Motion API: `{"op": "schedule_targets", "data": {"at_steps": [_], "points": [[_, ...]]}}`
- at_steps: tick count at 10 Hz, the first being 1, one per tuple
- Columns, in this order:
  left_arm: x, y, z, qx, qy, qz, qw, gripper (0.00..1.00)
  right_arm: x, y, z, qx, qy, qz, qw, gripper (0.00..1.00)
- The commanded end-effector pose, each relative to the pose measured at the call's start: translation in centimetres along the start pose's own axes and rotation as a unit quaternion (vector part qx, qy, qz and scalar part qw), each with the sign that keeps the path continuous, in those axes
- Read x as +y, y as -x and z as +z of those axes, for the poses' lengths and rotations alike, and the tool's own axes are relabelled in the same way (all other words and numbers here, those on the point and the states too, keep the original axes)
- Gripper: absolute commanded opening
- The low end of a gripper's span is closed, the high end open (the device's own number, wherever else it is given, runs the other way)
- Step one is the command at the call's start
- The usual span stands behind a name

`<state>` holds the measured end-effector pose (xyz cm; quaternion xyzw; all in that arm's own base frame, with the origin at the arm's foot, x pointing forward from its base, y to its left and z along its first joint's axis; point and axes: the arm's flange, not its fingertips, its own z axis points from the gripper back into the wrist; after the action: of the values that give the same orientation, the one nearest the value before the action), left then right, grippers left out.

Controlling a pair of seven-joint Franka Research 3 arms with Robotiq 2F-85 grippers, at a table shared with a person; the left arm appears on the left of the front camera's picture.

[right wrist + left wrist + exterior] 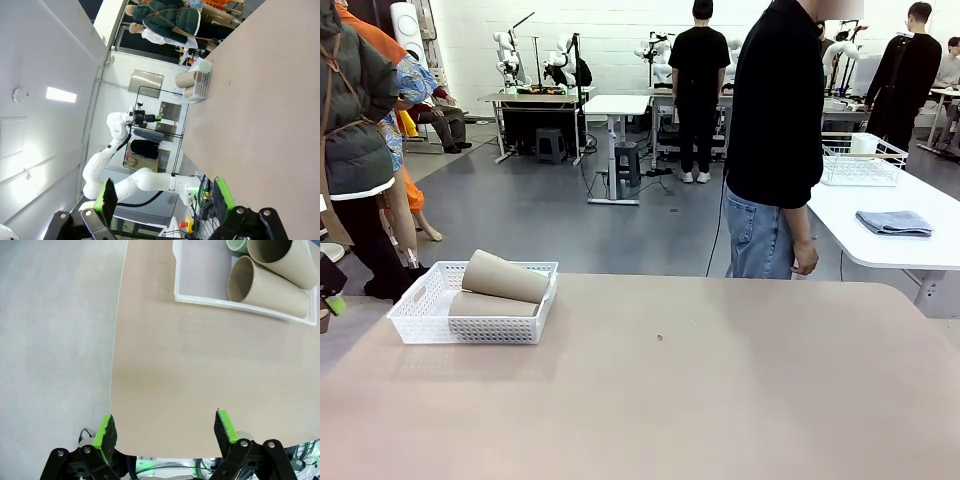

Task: Clean and organize the cups into the basket.
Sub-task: Move the Organizing basket back to the left side of the table.

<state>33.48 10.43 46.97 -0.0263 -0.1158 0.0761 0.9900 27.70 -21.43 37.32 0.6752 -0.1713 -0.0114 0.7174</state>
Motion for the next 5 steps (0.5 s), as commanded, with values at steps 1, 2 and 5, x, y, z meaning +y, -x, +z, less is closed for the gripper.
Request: {"op": "schedule_targets", "data": {"at_steps": [1, 2, 5], "points": [[0.0, 0.0, 0.1, -0.004, -0.001, 0.007, 1.000, 1.00, 0.1, 0.0, 0.0, -0.003, 0.001, -0.003, 1.000, 1.00], [0.0, 0.0, 0.0, 0.000, 0.000, 0.000, 1.000, 1.00, 0.1, 0.0, 0.0, -0.003, 0.001, -0.003, 1.000, 1.00], [9.5, -5.1, 2.7, 0.119, 0.296, 0.051, 0.946, 1.00, 0.1, 0.0, 0.0, -0.003, 0.001, -0.003, 1.000, 1.00]]}}
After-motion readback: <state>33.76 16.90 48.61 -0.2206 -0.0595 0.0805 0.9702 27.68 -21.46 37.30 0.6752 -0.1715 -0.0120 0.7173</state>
